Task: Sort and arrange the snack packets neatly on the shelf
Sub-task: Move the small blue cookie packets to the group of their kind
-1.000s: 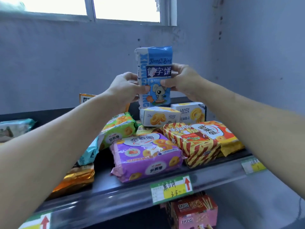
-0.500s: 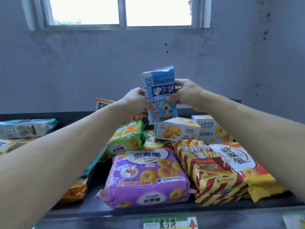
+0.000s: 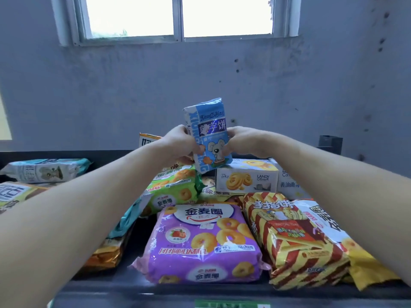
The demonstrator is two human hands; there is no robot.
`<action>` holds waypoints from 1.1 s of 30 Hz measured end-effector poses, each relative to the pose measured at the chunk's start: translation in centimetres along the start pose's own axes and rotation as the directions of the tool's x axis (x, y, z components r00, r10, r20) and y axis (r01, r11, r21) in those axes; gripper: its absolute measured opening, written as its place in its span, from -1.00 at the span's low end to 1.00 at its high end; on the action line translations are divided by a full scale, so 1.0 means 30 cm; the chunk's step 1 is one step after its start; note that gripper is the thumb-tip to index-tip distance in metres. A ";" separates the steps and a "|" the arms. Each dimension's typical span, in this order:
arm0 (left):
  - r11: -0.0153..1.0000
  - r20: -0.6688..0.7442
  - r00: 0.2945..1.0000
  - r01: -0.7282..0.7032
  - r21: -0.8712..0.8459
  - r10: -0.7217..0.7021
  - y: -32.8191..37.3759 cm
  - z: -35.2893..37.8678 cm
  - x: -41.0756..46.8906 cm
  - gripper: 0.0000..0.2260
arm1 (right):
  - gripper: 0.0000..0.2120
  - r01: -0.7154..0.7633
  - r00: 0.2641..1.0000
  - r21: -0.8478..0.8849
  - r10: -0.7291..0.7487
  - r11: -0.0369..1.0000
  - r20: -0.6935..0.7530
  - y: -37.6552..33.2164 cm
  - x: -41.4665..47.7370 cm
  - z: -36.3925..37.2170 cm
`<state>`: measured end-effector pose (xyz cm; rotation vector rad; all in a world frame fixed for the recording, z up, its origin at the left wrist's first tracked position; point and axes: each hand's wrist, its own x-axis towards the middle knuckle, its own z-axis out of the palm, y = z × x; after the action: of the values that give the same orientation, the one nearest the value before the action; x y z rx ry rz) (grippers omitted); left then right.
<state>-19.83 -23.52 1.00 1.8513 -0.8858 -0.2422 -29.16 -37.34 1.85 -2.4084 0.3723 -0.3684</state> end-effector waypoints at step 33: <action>0.986 0.001 0.999 0.053 0.159 -0.054 -0.118 -0.132 0.030 -0.69 | -0.69 0.090 0.979 -0.848 0.112 0.522 0.172 0.013 0.081 0.179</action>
<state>-15.43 -20.57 -0.04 2.0253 -0.8811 -0.2153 -25.09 -35.42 -1.98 -3.3865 0.5703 0.1552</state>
